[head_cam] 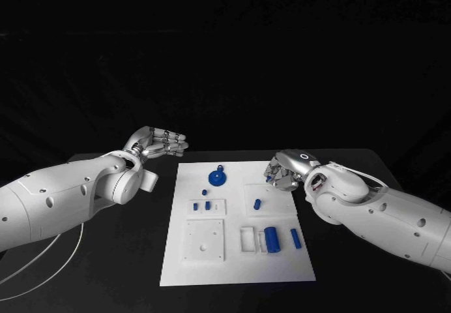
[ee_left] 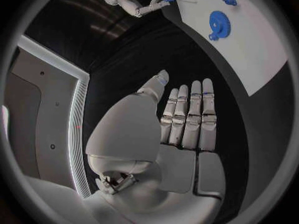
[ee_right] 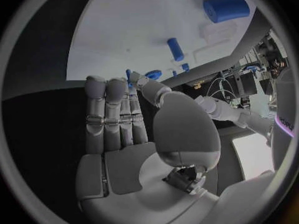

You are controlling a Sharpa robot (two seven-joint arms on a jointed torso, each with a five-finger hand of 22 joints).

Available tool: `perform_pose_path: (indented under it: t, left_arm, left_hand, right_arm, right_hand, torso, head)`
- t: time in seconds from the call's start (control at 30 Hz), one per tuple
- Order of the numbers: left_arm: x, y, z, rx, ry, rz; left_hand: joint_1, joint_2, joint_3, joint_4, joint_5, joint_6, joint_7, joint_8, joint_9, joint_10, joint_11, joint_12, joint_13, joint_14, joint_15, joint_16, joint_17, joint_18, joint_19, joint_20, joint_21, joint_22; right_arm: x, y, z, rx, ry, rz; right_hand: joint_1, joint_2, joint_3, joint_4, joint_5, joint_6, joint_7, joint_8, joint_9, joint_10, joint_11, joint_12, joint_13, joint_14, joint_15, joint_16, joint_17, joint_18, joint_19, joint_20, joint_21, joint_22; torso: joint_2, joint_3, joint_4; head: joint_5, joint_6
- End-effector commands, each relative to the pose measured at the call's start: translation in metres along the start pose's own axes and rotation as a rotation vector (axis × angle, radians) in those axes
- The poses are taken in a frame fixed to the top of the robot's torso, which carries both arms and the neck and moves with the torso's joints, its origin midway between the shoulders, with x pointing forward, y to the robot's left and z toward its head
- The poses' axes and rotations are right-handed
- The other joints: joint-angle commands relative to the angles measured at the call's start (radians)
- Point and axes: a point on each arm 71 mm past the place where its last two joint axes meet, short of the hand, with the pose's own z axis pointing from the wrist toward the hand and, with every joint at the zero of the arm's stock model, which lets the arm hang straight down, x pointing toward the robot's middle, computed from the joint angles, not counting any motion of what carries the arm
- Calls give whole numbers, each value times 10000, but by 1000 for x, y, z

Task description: Assemble the parts on the task board

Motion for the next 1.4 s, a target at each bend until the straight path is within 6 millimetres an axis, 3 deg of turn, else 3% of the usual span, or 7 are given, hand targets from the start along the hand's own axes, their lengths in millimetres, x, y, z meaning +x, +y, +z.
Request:
perform_pose_path:
  t: [0.03,0.13,0.33,0.63,0.83,1.27,1.4]
  left_arm:
    - [0,-2,2,173,17,-194]
    - [0,-2,2,171,-19,-211]
    - [0,-2,4,195,-46,-251]
    - [5,-2,7,216,-74,-331]
    - [10,-3,9,234,-27,-393]
    - [17,-5,12,264,142,-508]
    - [18,-5,12,265,163,-531]
  left_hand:
    - [48,23,48,-5,-19,16,70,-37,-15,-15,77,-7,-8,46,4,-39,-6,45,39,10,48,-9]
    - [48,23,48,-5,-19,16,70,-37,-15,-15,77,-7,-8,46,4,-39,-6,45,39,10,48,-9]
    - [48,23,48,-5,-19,16,70,-37,-15,-15,77,-7,-8,46,4,-39,-6,45,39,10,48,-9]
    - [54,30,70,-15,-10,22,67,-35,-14,-8,75,-5,-7,48,3,-37,-5,47,27,13,60,-30]
    - [47,45,89,-11,-10,32,65,-36,-15,3,72,-5,-7,56,-1,-37,-6,44,27,8,70,-38]
    - [23,62,87,13,-26,20,70,-37,-15,-5,75,-6,-7,52,1,-37,-5,42,25,10,80,-54]
    - [22,63,84,15,-24,17,69,-36,-14,-8,75,-6,-7,45,4,-37,-6,40,19,13,78,-60]
  right_arm:
    - [-6,5,-1,-249,-139,702]
    - [-10,13,-2,-484,-183,958]
    - [-14,41,-3,-1200,-135,1335]
    - [-3,95,-7,-2459,105,1327]
    - [15,124,-13,-3175,409,1063]
    - [54,150,-23,-3770,1164,569]
    - [63,153,-25,-3791,1260,543]
  right_hand:
    - [-66,70,-40,26,11,46,13,34,15,40,1,19,6,67,-18,-55,15,48,165,-10,-51,13]
    - [-66,86,-61,25,49,41,15,32,13,40,2,19,5,72,-17,-63,16,51,187,-13,-55,51]
    - [-67,130,-134,7,88,26,18,33,14,26,7,19,4,69,-13,-86,13,51,206,-3,-140,121]
    - [-74,171,-175,-43,101,16,24,34,14,13,9,16,2,80,-12,-88,12,42,270,-7,-109,239]
    - [-80,203,-170,-106,62,8,24,32,11,2,16,17,2,65,-4,-101,8,30,266,4,-101,429]
    - [-77,203,-152,-127,58,4,28,29,4,1,19,16,3,73,-4,-102,3,28,297,3,-90,523]
    - [-79,206,-153,-137,64,10,25,32,6,4,17,15,4,79,-4,-99,1,31,310,3,-95,572]
  torso:
    - [-10,-3,11]
    - [-2,-1,9]
    - [-4,7,9]
    - [-4,2,18]
    - [-6,-7,29]
    - [20,-17,32]
    - [19,-6,28]
  head:
    - [25,32]
    - [64,44]
    - [283,72]
    - [764,-17]
    - [807,-150]
    - [1062,-336]
    - [1251,-415]
